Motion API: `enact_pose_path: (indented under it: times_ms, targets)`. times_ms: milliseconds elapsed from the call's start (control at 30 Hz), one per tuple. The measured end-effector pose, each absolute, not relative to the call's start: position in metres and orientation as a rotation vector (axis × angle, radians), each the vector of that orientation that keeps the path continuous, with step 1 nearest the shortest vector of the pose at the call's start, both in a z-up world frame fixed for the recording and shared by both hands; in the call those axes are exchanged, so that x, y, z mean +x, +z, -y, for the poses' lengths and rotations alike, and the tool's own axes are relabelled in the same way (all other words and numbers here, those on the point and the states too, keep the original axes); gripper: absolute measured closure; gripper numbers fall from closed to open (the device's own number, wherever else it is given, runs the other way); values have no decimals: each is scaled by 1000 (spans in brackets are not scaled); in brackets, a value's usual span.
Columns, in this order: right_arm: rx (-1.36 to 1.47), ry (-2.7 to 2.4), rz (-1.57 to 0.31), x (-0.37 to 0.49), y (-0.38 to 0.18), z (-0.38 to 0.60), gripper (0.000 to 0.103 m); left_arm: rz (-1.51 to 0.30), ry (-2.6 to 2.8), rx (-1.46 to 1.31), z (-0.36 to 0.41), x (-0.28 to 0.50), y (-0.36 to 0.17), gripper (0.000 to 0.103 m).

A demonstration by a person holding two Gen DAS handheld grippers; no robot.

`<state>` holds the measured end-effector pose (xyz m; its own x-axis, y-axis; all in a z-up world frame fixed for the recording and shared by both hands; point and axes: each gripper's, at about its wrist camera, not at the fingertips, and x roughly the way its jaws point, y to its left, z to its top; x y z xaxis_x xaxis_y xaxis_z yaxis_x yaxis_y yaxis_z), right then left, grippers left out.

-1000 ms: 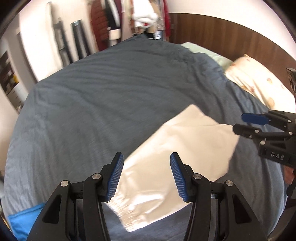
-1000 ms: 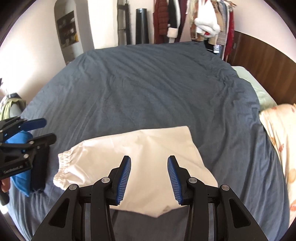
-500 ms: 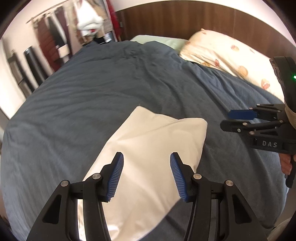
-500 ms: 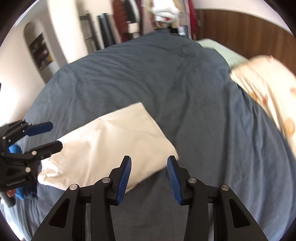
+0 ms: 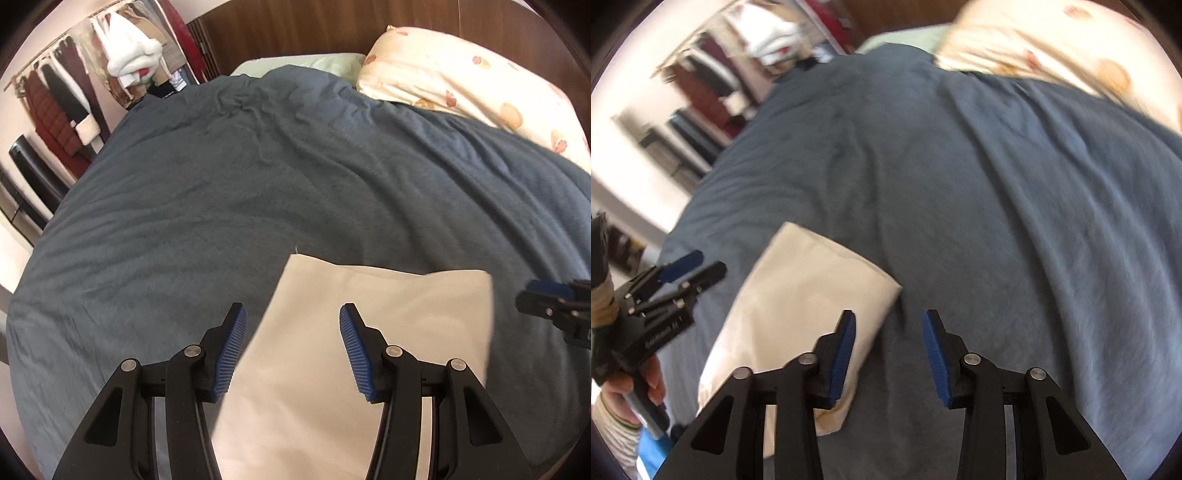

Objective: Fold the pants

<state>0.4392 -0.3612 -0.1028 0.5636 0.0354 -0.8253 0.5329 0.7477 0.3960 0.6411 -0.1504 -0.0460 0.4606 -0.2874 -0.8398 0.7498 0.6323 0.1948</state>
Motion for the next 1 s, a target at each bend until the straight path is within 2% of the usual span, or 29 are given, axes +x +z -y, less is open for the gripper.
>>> enact_pose_path:
  times_ms: [200, 367, 800, 867, 933, 1000]
  targets:
    - [758, -363, -932, 442, -122, 352, 68, -863, -740, 652, 160, 653, -66, 52]
    - [830, -425, -882, 446, -125, 355, 68, -933, -753, 623, 163, 677, -80, 52]
    - [898, -467, -917, 470, -139, 358, 68, -1053, -844, 584, 190, 720, -114, 52]
    - [902, -455, -920, 472, -142, 358, 68, -1073, -854, 599, 195, 720, -122, 56]
    - [921, -450, -923, 473, -145, 359, 68, -1089, -859, 605, 197, 720, -127, 72]
    - [930, -445, -927, 473, -148, 360, 71, -1084, -858, 608, 196, 719, -128, 79]
